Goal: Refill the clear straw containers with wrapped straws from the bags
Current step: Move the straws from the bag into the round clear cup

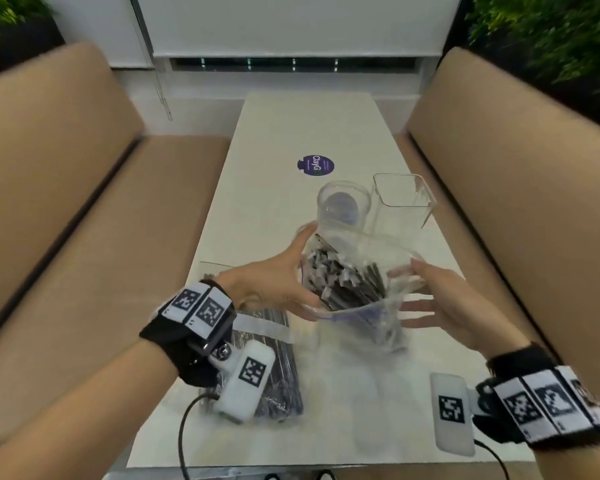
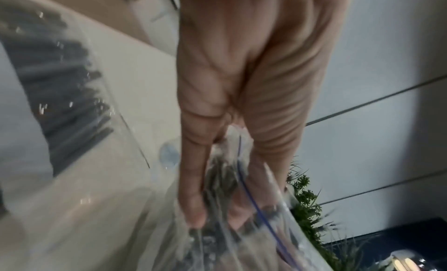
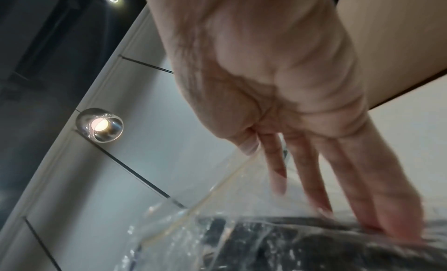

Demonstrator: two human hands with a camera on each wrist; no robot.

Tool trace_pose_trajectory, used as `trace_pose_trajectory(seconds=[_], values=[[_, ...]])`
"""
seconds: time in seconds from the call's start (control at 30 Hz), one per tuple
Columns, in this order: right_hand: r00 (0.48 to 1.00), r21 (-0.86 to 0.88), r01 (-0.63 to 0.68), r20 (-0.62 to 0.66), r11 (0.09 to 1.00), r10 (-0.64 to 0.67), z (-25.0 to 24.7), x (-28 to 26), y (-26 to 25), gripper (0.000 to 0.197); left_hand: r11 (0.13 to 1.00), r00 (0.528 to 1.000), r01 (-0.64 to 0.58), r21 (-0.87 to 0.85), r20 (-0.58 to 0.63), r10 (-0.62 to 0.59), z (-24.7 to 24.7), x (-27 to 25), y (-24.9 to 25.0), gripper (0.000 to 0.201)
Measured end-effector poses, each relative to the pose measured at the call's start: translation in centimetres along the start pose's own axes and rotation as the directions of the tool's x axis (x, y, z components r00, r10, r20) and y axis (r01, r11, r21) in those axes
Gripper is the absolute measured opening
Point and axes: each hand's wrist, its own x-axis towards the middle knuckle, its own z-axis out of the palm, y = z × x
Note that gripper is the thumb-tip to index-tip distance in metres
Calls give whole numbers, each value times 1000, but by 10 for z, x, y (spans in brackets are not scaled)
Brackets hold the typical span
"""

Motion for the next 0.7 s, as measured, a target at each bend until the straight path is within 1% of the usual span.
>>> trace_pose_trajectory(seconds=[0.03,0.1,0.17,0.2,0.27,0.33,0.37,0.4,0.43,0.47,0.5,0.53,0.57,0.6,0.63,0.67,0.7], values=[[999,38,15,31,999,-16,3,1,1,40,998,1000,-20,-55,-8,20,4,4,-2,122],[997,89,71,-8,993,-70,7,5,1,42,986,995,-58,-156,-84,45,9,14,-8,120],[992,133,113,-70,985,-104,9,12,3,40,953,985,-84,-292,-170,35,10,22,-16,108],[990,131,123,-91,984,-112,10,17,7,39,940,982,-70,-333,-187,7,11,25,-20,102],[987,93,131,-109,987,-121,17,25,14,39,953,981,-16,-302,-188,-43,16,28,-26,99],[987,26,134,-93,991,-131,27,31,23,39,983,985,60,-171,-151,-86,20,32,-33,108],[986,-6,138,-89,990,-138,32,36,30,39,995,986,96,-37,-130,-99,22,35,-38,116],[986,-42,145,-73,989,-148,36,40,36,40,980,985,130,153,-137,-109,23,39,-44,123],[988,-75,143,-48,987,-147,38,44,42,40,924,982,140,355,-171,-83,24,42,-51,129],[991,-99,127,-32,987,-130,40,47,46,41,861,980,127,493,-196,-32,27,44,-57,133],[992,-102,120,-22,987,-123,42,50,50,41,842,978,74,535,-202,42,30,47,-61,131],[990,-94,137,-7,986,-139,42,55,52,42,878,976,6,478,-194,99,31,50,-65,124],[986,-83,168,4,982,-168,44,53,47,45,933,972,-62,355,-192,138,32,52,-68,110],[981,-61,194,7,979,-194,45,49,40,53,961,969,-102,255,-195,155,33,51,-68,96],[978,-32,207,7,978,-206,43,45,34,62,977,958,-130,168,-233,168,33,51,-69,84],[975,-4,222,-3,975,-222,41,36,23,62,986,941,-133,104,-298,158,32,53,-71,75],[967,24,253,-16,967,-253,36,28,17,52,989,919,-143,35,-366,146,32,54,-73,70]])
